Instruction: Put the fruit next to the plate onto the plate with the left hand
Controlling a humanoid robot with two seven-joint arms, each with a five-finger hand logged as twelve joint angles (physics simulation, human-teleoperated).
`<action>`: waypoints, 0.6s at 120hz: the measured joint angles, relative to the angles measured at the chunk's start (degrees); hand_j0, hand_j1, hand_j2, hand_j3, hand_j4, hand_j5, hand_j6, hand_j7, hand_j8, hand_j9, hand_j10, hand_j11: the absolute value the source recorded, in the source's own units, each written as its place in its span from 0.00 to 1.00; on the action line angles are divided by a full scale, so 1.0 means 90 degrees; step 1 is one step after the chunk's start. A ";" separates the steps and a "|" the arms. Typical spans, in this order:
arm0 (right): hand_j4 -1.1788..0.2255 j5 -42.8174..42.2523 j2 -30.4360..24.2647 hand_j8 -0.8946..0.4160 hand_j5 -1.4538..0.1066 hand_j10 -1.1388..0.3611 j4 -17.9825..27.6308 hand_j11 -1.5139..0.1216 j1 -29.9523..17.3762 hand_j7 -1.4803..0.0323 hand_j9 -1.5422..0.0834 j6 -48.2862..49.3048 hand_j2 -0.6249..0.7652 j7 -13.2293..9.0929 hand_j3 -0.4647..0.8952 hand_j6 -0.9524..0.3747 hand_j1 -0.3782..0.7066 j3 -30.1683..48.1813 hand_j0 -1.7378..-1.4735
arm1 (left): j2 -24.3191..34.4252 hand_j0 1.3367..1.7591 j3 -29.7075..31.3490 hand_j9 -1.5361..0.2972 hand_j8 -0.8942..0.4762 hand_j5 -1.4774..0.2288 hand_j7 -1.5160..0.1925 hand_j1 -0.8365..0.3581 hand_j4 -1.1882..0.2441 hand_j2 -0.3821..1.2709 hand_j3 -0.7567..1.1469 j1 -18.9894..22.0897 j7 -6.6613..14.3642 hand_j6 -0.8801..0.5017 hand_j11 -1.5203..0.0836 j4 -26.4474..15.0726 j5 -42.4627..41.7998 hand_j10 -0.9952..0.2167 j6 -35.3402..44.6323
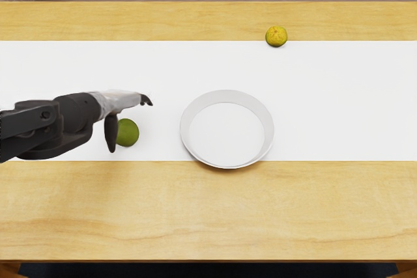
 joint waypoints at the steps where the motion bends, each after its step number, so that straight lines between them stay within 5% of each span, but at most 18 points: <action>1: 0.84 0.0000 0.0000 0.68 0.93 0.76 0.0000 0.93 0.0000 0.98 0.95 0.0000 0.45 0.0000 0.34 0.72 0.03 0.0000 0.30 | 0.0000 0.76 0.0000 0.71 0.51 0.72 0.75 0.81 0.70 0.25 0.40 0.0012 0.0000 0.50 0.80 -0.0001 0.0026 0.67 0.0020; 72: 0.84 0.0000 0.0000 0.68 0.93 0.76 -0.0001 0.93 -0.0002 0.98 0.95 0.0002 0.45 0.0001 0.34 0.72 0.03 0.0000 0.30 | -0.0125 0.76 0.0011 0.64 0.45 0.65 0.67 0.71 0.63 0.27 0.40 0.0330 0.0000 0.43 0.72 -0.0012 0.0363 0.59 0.0260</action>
